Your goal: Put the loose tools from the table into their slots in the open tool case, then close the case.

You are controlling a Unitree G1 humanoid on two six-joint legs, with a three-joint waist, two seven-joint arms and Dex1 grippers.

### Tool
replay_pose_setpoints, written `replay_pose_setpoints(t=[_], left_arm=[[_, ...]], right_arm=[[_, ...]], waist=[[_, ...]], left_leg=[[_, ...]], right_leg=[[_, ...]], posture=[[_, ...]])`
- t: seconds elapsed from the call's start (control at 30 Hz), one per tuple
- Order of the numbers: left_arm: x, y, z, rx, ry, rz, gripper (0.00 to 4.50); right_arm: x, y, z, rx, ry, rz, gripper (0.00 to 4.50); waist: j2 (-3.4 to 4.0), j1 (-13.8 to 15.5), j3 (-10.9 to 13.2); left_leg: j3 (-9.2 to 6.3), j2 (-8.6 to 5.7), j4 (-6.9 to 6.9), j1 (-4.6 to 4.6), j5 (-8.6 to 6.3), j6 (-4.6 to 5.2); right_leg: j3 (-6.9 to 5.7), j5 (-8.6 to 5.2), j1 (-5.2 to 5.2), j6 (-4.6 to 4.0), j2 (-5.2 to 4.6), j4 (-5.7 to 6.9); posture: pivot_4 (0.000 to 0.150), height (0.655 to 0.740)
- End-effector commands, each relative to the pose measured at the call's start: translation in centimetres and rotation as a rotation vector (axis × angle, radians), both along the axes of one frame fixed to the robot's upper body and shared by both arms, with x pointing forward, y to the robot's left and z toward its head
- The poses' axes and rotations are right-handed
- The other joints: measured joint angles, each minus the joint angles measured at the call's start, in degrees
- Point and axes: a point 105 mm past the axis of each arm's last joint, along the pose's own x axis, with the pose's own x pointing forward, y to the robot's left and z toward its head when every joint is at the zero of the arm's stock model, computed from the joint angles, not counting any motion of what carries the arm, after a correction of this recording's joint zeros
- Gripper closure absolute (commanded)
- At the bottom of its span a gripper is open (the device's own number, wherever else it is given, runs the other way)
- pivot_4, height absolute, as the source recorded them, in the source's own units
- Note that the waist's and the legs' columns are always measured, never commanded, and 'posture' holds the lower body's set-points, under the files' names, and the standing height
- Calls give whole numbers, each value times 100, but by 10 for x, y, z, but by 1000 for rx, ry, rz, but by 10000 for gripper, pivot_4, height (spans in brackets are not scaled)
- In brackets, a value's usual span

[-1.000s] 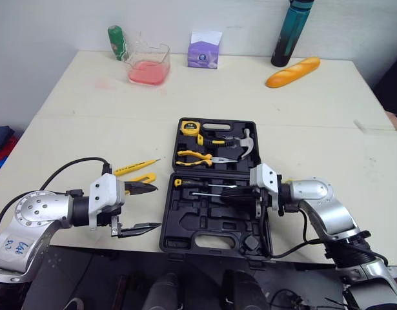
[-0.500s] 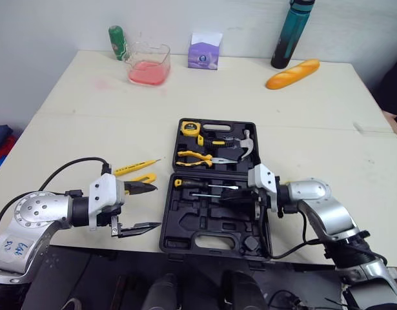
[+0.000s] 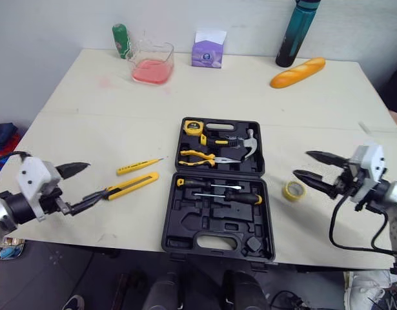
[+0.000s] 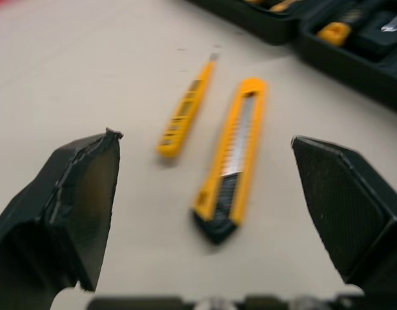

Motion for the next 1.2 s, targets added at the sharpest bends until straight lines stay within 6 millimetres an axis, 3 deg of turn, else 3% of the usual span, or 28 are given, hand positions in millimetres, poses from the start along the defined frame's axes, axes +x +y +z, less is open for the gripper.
replay_pose_setpoints(t=[0.03, 0.13, 0.3, 0.43, 0.53, 0.6, 0.77, 0.97, 1.1, 1.2], left_arm=[[-7, 38, 8, 80, -64, 117, 0], [-15, 68, 9, 73, -85, 222, 0], [-31, 121, 5, 83, -124, 464, 0], [-53, 162, -1, 83, -137, 662, 0], [-63, 176, -2, 100, -140, 723, 0], [-72, 186, -2, 92, -151, 781, 0], [-72, 183, -4, 72, -159, 781, 0], [-66, 170, -7, 63, -154, 733, 0], [-62, 163, 3, 47, -178, 689, 0], [-56, 154, 9, 30, -190, 639, 0]], right_arm=[[-17, -71, 13, -107, -89, -245, 280], [-32, -121, 20, -135, -162, -460, 280], [-66, -180, 15, -166, -187, -725, 280], [-91, -208, 8, -171, -173, -879, 280], [-102, -219, 3, -185, -154, -942, 280], [-114, -226, -11, -176, -88, -988, 280], [-120, -224, -24, -147, -74, -988, 280], [-106, -211, -30, -132, -86, -916, 280], [-74, -175, -20, -19, -130, -680, 280], [-65, -148, -13, 57, -155, -492, 280]], waist=[[3, -2, 2], [4, -36, 4], [5, -105, 5], [8, -189, 6], [8, -222, 6], [8, -221, 6], [10, -205, 8], [13, -193, 9], [8, -231, 11], [6, -199, 11]], left_leg=[[3, -1, -1, 0, -1, 1], [13, 1, -2, 3, -4, 7], [18, 16, -7, 15, -10, -3], [21, 17, -8, 20, -12, -1], [27, 22, -8, 25, -22, -2], [30, 22, -8, 28, -24, -2], [31, 38, -8, 28, -33, -11], [36, 44, -6, 35, -37, -18], [59, 53, -6, 48, -38, -18], [77, 63, -6, 69, -45, -19]], right_leg=[[0, 0, -1, 0, 0, -1], [3, 0, -2, 1, -2, -4], [0, -4, -2, -6, -3, -1], [1, -4, -2, -7, -9, 1], [6, -4, -2, -7, -12, 1], [8, -4, -2, -7, -17, 1], [9, -5, -2, -8, -24, 1], [17, -5, -2, -10, -25, -10], [35, -6, -4, -11, -16, 1], [55, -6, 1, -11, -11, 0]], posture=[[1500, 7400], [1500, 7400], [1500, 7400], [1500, 7400], [1500, 7400], [1500, 7400], [1500, 7400], [1500, 7400], [1500, 7400], [1500, 7400]])
